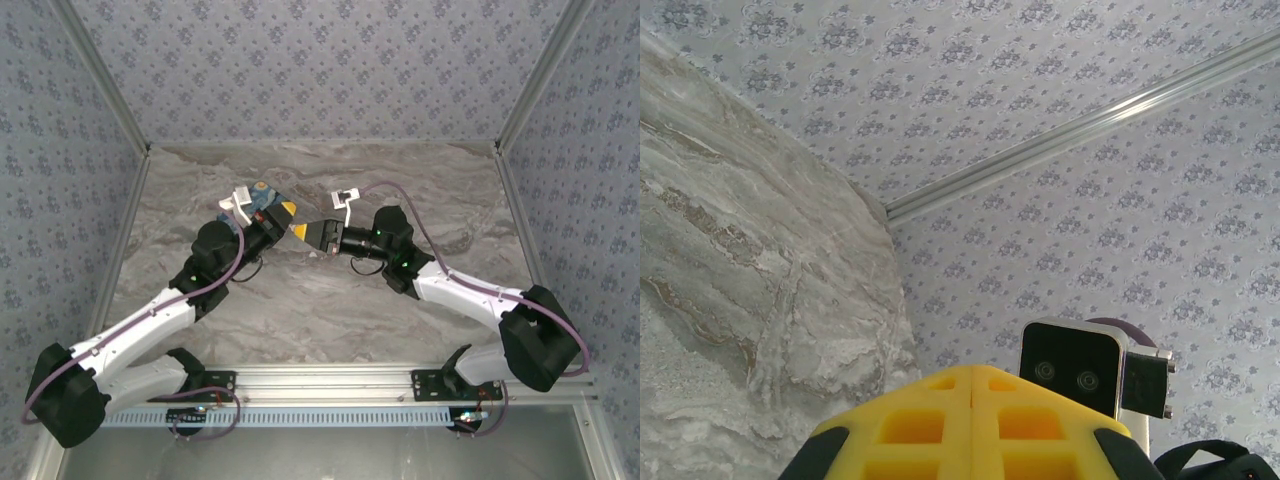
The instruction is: Unlock the padlock with the key
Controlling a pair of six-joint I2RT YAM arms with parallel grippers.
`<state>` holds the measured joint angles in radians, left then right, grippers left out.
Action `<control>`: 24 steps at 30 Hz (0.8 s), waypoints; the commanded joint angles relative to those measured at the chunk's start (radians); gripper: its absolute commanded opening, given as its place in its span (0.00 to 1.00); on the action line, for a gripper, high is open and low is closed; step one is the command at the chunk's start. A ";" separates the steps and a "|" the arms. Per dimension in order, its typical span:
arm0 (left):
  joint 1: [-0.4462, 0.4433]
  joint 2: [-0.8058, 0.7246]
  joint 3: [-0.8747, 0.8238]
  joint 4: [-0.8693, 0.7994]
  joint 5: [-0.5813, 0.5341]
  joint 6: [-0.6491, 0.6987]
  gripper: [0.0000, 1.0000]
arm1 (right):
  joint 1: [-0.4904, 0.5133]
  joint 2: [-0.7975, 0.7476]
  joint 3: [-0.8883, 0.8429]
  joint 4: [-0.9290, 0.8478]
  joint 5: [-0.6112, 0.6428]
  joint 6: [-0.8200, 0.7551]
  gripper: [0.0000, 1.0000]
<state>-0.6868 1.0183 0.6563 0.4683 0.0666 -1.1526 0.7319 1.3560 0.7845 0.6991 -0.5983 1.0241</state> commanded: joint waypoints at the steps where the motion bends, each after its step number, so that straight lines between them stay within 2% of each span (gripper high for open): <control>1: -0.005 -0.006 0.013 0.029 0.024 0.002 0.00 | 0.005 0.004 0.042 0.010 0.022 -0.010 0.17; 5: -0.005 -0.009 0.012 0.026 0.023 0.003 0.00 | 0.005 0.005 0.041 0.011 0.025 -0.010 0.22; 8: -0.006 -0.007 0.012 0.026 0.022 0.005 0.00 | 0.006 0.004 0.042 0.012 0.025 -0.009 0.22; 14: -0.006 -0.006 0.011 0.024 0.021 0.004 0.00 | 0.007 0.000 0.038 -0.010 0.027 -0.027 0.00; 17: -0.002 -0.018 0.024 -0.033 0.006 0.017 0.00 | 0.008 -0.027 0.036 -0.091 0.057 -0.091 0.00; 19: 0.006 -0.038 0.050 -0.122 -0.005 0.031 0.09 | 0.017 -0.063 0.042 -0.226 0.106 -0.193 0.00; 22: 0.035 -0.064 0.100 -0.276 -0.004 0.034 0.26 | 0.062 -0.134 0.077 -0.505 0.270 -0.439 0.00; 24: 0.059 -0.078 0.130 -0.369 0.003 0.025 0.32 | 0.088 -0.168 0.090 -0.616 0.373 -0.575 0.00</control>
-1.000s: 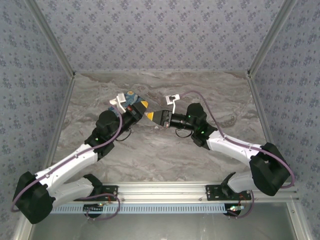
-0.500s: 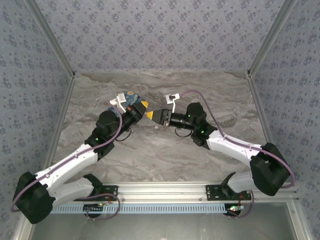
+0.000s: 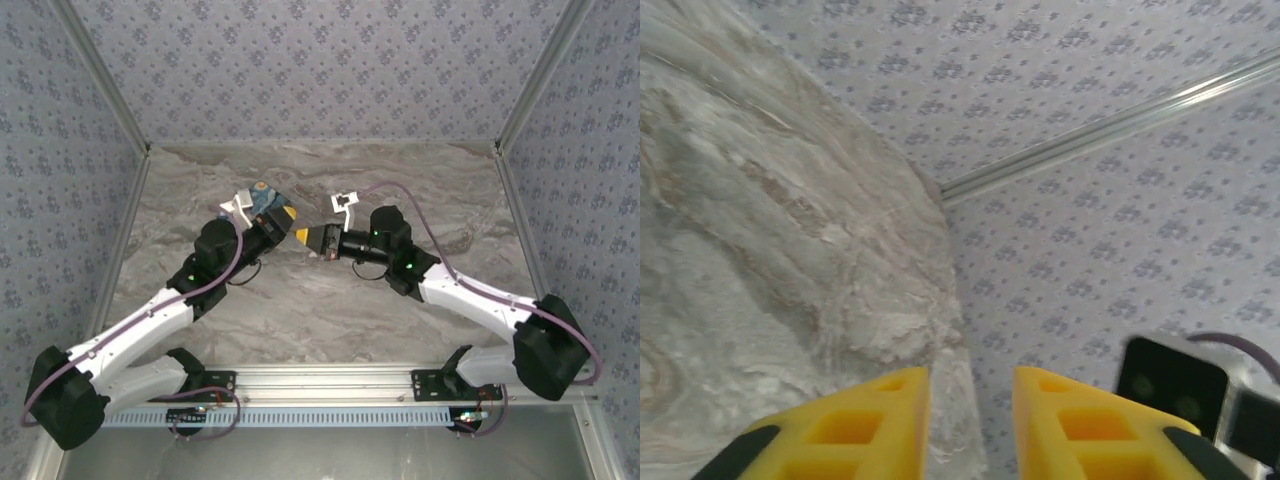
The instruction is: Unlock the padlock with the key
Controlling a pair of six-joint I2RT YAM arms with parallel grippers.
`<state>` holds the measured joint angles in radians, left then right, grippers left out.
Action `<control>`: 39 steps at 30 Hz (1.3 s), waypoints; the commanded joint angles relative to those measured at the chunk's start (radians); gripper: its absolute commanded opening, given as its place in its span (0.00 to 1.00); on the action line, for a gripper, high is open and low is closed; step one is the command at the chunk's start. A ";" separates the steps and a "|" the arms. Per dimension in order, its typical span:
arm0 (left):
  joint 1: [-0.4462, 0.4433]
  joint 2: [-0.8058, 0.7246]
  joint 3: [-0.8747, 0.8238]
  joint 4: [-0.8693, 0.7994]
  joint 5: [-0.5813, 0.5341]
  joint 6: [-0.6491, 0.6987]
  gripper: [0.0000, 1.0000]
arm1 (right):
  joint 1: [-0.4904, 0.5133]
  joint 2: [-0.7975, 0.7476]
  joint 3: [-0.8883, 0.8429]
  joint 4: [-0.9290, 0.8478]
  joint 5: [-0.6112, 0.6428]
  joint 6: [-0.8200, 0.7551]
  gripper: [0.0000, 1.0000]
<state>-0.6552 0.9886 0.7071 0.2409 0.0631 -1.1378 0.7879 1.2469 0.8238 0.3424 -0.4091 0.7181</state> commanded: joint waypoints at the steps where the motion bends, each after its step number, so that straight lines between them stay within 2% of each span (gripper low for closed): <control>1: 0.043 -0.053 0.093 -0.191 0.009 -0.004 0.35 | 0.045 -0.073 0.052 -0.303 0.244 -0.337 0.00; 5: 0.084 -0.052 0.140 -0.351 0.035 -0.106 0.38 | 0.104 -0.106 0.018 -0.348 0.496 -0.604 0.00; 7: 0.087 -0.040 0.163 -0.431 0.046 -0.166 0.39 | 0.137 -0.105 -0.007 -0.312 0.600 -0.731 0.00; 10: 0.086 -0.011 0.193 -0.519 0.082 -0.291 0.37 | 0.212 -0.087 -0.064 -0.193 0.737 -1.006 0.00; 14: 0.085 0.018 0.182 -0.526 0.156 -0.435 0.35 | 0.259 -0.044 -0.112 -0.058 0.786 -1.263 0.00; 17: 0.080 0.040 0.171 -0.517 0.193 -0.489 0.35 | 0.284 -0.017 -0.126 0.005 0.793 -1.379 0.00; 27: 0.057 0.125 0.164 -0.463 0.266 -0.545 0.35 | 0.312 0.001 -0.086 -0.010 0.728 -1.486 0.00; 34: 0.035 0.157 0.161 -0.427 0.279 -0.555 0.34 | 0.310 0.011 -0.076 0.008 0.717 -1.488 0.00; 39: 0.027 0.171 0.158 -0.409 0.284 -0.554 0.30 | 0.306 0.017 -0.071 0.027 0.706 -1.483 0.00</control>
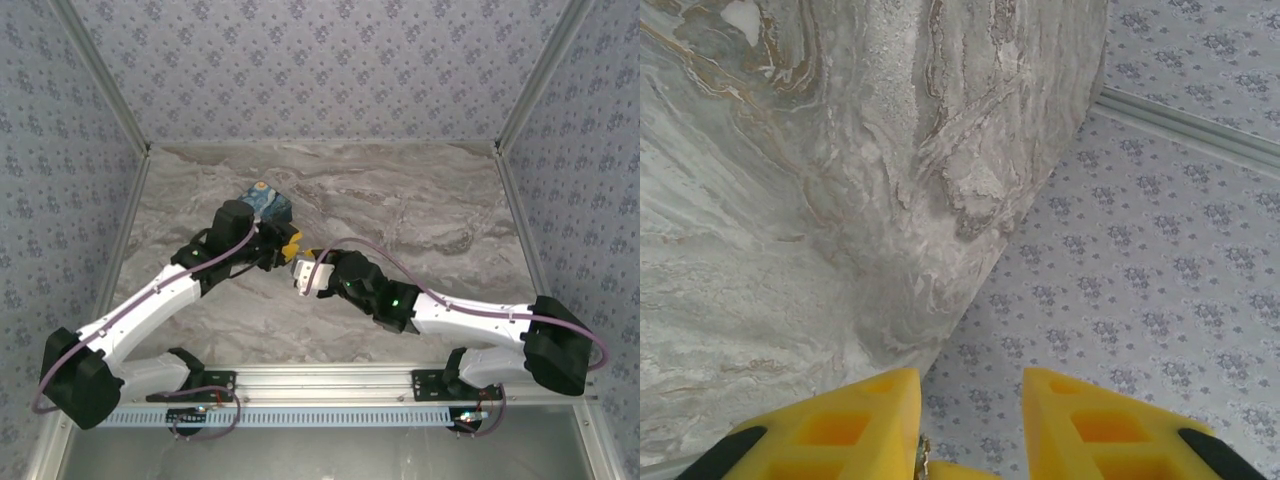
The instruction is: Unlock the padlock with the key
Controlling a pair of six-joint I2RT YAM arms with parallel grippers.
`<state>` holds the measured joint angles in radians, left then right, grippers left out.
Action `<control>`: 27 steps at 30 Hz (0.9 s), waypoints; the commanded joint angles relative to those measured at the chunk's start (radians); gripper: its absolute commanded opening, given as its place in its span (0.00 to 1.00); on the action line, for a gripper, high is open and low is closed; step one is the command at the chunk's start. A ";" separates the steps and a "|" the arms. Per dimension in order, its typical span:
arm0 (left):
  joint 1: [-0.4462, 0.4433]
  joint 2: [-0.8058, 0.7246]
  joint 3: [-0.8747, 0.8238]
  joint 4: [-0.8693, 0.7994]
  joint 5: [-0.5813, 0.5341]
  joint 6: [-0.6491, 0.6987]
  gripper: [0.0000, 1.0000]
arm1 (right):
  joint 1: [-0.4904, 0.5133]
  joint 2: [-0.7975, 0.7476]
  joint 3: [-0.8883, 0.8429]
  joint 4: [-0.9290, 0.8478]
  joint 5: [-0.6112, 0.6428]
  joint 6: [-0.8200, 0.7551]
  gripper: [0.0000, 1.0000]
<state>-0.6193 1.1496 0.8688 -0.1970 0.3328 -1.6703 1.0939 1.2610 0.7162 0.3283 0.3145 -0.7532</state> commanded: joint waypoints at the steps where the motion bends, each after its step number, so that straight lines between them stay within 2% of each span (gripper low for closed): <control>1: -0.008 0.013 -0.003 0.032 0.017 -0.023 0.29 | 0.000 0.003 0.038 0.044 -0.018 -0.010 0.00; 7: -0.014 0.024 -0.004 0.033 0.021 -0.024 0.22 | -0.007 0.006 0.048 0.051 -0.021 -0.012 0.00; 16: -0.013 0.019 -0.001 0.016 0.008 -0.010 0.00 | -0.031 -0.019 0.058 0.000 -0.041 0.035 0.00; 17: -0.014 0.018 0.001 0.019 0.004 -0.002 0.00 | -0.038 -0.030 0.062 -0.022 -0.057 0.058 0.02; 20: -0.014 0.012 0.011 0.032 -0.026 0.057 0.00 | -0.054 -0.073 0.066 -0.103 -0.133 0.113 0.20; 23: -0.014 -0.001 0.033 0.054 -0.087 0.185 0.00 | -0.079 -0.114 0.056 -0.160 -0.212 0.206 0.36; 25: -0.019 -0.018 0.039 0.088 -0.139 0.296 0.00 | -0.115 -0.141 0.043 -0.176 -0.296 0.301 0.42; 27: -0.027 -0.040 0.036 0.133 -0.195 0.404 0.00 | -0.184 -0.171 0.017 -0.159 -0.455 0.439 0.47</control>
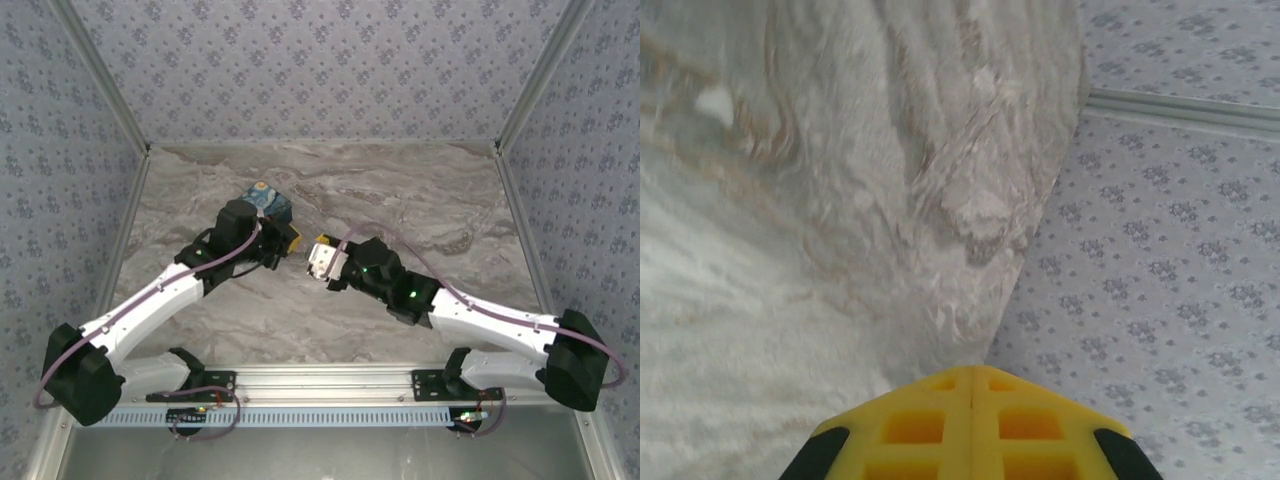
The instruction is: Unlock the padlock with the key
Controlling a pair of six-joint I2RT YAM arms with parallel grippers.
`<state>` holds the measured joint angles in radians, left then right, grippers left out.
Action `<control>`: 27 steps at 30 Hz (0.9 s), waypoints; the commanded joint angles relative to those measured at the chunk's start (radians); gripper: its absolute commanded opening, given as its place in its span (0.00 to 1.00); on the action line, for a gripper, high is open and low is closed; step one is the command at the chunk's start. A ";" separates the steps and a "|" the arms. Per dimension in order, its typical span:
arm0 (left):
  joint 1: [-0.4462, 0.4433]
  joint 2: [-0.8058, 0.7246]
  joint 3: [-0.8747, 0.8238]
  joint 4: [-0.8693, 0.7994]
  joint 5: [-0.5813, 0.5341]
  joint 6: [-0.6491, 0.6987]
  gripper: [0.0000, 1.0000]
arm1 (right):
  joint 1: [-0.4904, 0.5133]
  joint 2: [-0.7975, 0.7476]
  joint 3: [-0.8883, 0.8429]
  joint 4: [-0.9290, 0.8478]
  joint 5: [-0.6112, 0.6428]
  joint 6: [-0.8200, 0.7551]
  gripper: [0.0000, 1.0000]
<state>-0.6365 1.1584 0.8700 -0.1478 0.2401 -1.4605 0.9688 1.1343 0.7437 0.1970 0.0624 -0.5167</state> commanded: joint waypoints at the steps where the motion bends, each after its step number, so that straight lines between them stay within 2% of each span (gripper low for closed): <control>1: -0.012 -0.058 0.029 0.112 -0.115 0.245 0.00 | -0.096 -0.056 -0.024 -0.002 -0.279 0.276 0.49; 3: -0.017 -0.074 0.021 0.164 -0.129 0.344 0.00 | -0.185 -0.067 -0.052 0.078 -0.437 0.466 0.54; 6: -0.023 -0.087 0.020 0.228 -0.109 0.466 0.00 | -0.274 -0.055 -0.062 0.176 -0.599 0.674 0.56; 12: -0.069 -0.112 0.003 0.366 -0.057 0.729 0.00 | -0.349 -0.011 -0.095 0.469 -0.708 1.060 0.61; 15: -0.074 -0.115 -0.013 0.438 -0.008 0.787 0.00 | -0.355 0.015 -0.109 0.622 -0.723 1.200 0.64; 18: -0.076 -0.111 -0.022 0.512 0.039 0.797 0.00 | -0.364 0.044 -0.113 0.731 -0.738 1.295 0.65; 22: -0.079 -0.103 -0.013 0.532 0.062 0.800 0.00 | -0.383 0.088 -0.107 0.837 -0.771 1.391 0.62; 27: -0.081 -0.100 -0.011 0.554 0.085 0.797 0.00 | -0.385 0.107 -0.089 0.847 -0.789 1.414 0.56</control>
<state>-0.7094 1.0672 0.8570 0.3389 0.2867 -0.6914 0.5865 1.2373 0.6388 0.9623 -0.6888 0.8341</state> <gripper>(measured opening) 0.040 0.566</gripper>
